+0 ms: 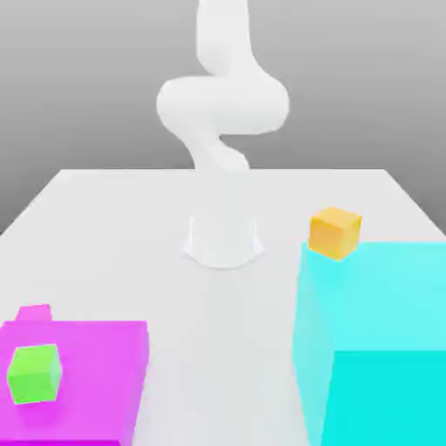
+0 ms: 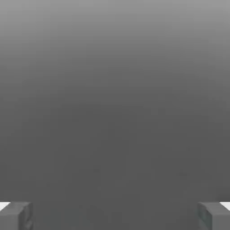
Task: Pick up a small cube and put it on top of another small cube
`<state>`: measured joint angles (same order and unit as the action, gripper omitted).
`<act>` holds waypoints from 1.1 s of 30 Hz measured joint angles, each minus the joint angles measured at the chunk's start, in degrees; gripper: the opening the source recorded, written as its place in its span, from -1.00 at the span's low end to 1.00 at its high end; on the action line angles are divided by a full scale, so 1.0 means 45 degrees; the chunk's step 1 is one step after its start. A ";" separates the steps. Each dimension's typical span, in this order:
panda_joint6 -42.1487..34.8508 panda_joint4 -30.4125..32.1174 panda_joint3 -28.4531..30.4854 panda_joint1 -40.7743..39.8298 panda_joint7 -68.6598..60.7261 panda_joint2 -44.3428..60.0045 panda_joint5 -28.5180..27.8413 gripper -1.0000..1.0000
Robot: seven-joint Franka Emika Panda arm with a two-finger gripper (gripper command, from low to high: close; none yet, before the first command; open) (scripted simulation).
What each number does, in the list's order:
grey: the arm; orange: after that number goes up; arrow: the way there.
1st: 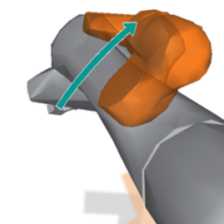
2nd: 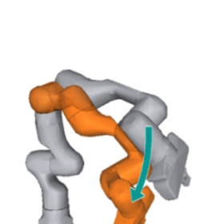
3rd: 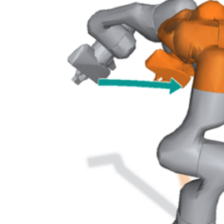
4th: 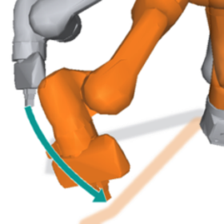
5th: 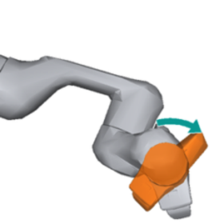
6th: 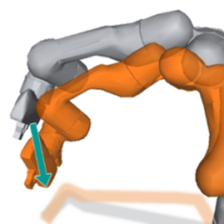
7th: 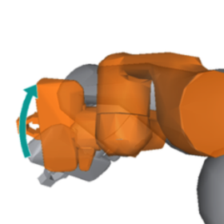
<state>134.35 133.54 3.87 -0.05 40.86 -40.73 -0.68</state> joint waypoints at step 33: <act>0.7092 0.3042 0.3331 -0.5503 -1.6820 1.3902 0.6778 -1.00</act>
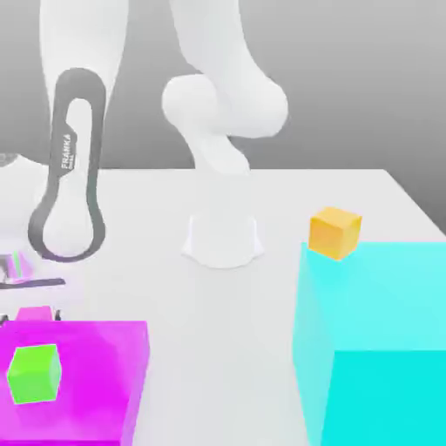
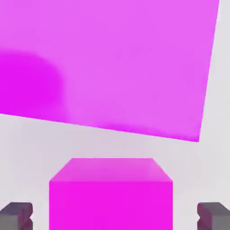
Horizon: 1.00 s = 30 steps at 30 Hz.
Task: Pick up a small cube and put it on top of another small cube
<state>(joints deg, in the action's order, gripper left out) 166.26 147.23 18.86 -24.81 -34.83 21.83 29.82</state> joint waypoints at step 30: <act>-0.6232 -0.2972 0.1312 0.4460 0.5457 -0.3758 -0.5886 -1.00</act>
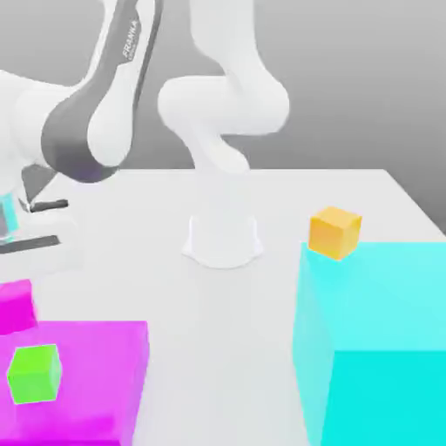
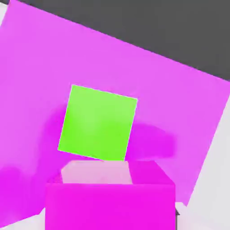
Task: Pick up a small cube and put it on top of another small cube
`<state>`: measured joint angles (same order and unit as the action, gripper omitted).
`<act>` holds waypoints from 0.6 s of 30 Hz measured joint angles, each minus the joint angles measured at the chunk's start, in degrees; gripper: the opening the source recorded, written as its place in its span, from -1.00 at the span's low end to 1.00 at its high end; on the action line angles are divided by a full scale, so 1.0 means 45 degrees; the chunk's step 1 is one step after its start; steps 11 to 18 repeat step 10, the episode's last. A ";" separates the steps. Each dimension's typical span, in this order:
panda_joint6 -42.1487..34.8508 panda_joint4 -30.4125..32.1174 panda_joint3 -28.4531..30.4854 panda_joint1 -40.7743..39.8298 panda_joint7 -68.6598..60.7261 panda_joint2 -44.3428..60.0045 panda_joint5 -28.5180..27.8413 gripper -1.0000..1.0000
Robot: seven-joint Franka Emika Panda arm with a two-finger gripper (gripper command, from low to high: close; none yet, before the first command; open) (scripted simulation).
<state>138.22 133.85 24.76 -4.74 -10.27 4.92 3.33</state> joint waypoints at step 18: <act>0.1330 -0.0087 -0.0477 -0.0018 -0.0615 0.1567 0.1055 1.00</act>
